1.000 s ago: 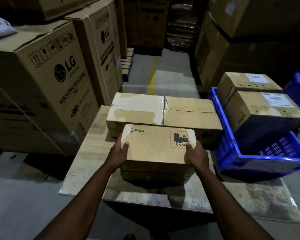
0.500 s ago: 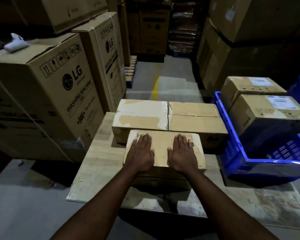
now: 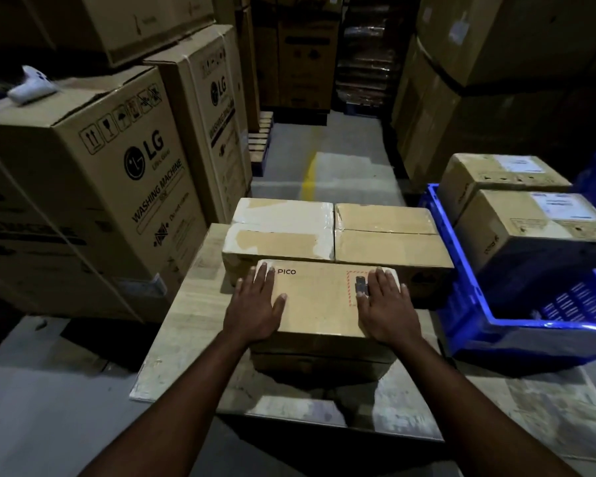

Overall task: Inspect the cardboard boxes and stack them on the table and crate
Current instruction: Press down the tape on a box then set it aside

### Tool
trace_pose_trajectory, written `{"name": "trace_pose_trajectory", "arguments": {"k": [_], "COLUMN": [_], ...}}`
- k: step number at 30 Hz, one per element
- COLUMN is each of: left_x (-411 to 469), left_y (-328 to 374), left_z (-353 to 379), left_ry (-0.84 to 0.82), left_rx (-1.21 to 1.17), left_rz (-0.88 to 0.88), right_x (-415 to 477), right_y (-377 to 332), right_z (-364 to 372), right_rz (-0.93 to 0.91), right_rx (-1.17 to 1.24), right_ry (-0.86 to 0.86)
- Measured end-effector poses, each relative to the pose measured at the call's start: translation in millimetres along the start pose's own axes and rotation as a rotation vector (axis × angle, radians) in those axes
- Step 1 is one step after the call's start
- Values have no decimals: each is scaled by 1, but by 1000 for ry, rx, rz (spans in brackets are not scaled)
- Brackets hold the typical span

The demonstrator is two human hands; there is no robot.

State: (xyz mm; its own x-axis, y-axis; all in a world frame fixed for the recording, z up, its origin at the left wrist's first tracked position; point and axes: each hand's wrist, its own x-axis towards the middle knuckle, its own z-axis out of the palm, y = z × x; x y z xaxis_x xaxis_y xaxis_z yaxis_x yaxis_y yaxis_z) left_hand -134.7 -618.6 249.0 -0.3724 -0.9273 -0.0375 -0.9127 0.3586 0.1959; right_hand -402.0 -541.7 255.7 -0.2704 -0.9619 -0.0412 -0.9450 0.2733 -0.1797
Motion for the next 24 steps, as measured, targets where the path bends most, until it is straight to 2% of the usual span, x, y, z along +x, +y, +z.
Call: {"name": "trace_pose_trajectory", "arguments": {"k": [7,12,19,24], "left_x": [-2,3,5,18], "left_y": [3,30,34,52], "left_z": [1,-1,6,4], "left_ry": [76,-50,-24,-44], "left_rx": [36,54,42,66], "left_rz": [18,229,207,209], "right_x": [1,-2,0,17], "right_y": [-1,-31,-35,-49], "right_z": [1,7,10,-1], "right_rz": [-23,-247,-239,-248], "right_rx": [-14,-13,-30,6], "right_ry": [8,-77,-76,-169]}}
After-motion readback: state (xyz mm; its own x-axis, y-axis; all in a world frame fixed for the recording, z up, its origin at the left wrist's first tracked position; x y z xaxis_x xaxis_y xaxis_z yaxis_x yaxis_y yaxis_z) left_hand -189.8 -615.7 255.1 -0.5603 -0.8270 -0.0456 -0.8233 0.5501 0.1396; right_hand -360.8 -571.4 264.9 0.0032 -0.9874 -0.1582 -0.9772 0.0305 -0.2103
